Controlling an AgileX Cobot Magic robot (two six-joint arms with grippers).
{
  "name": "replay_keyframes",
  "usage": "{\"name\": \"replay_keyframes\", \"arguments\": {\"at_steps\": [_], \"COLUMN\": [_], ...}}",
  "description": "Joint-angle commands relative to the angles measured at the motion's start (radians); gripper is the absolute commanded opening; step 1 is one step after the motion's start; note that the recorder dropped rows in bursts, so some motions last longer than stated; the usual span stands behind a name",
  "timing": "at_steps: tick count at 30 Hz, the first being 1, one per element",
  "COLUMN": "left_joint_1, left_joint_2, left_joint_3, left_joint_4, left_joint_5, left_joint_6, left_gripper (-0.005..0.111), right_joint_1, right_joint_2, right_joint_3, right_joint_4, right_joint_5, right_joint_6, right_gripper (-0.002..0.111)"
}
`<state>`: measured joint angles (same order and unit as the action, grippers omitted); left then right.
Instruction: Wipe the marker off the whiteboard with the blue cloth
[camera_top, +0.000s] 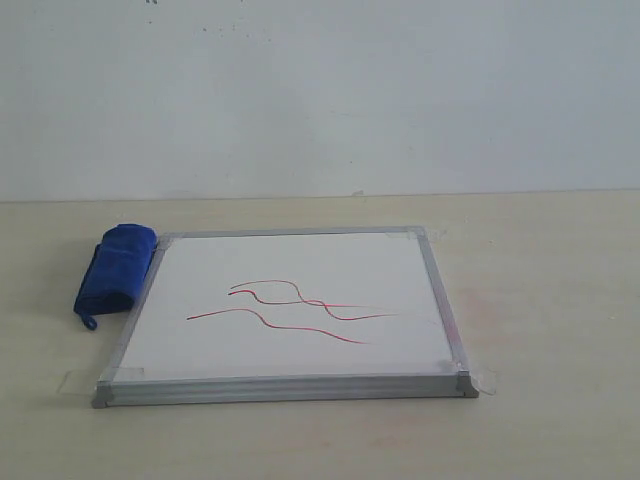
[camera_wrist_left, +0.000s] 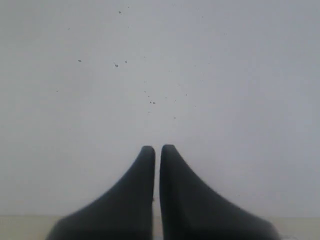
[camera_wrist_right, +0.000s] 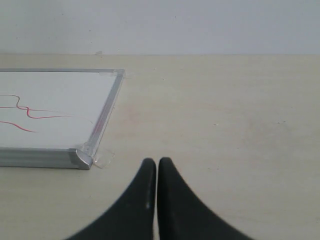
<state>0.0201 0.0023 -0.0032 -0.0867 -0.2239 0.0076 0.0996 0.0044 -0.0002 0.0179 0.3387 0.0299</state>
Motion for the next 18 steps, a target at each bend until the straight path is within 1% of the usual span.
{"name": "replay_keyframes", "arguments": {"at_steps": [1,4,5,9,13,18], "left_joint_1": [-0.001,-0.001,-0.001,-0.001,-0.001,-0.001], "left_joint_2": [-0.002,0.048,0.099,0.231,0.333,0.364], "left_joint_3": [-0.071,-0.162,-0.199,-0.278,-0.310,-0.312], "left_joint_4": [-0.003,-0.003,-0.003,-0.003,-0.005,-0.005], "left_joint_5": [0.003,0.087,0.126,0.224,0.243,0.224], "left_joint_6": [-0.008,0.007,0.040,0.061,0.061,0.061], "left_gripper": [0.004,0.004,0.004,0.004,0.004,0.004], "right_joint_1": [0.003,0.003,0.003,0.003,0.003,0.003], "right_joint_2": [-0.004,-0.004,-0.004,-0.004,-0.004,-0.004], "right_joint_3": [0.000,0.000,0.000,0.000,0.000,0.000], "right_joint_4": [-0.002,-0.002,-0.002,-0.002,-0.002,-0.002], "right_joint_5": [-0.006,-0.006,-0.006,-0.006,-0.006,-0.006], "right_joint_6": [-0.003,-0.003,-0.003,-0.003,-0.003,-0.003], "right_gripper": [0.001,0.001,0.001,0.001,0.001,0.001]}}
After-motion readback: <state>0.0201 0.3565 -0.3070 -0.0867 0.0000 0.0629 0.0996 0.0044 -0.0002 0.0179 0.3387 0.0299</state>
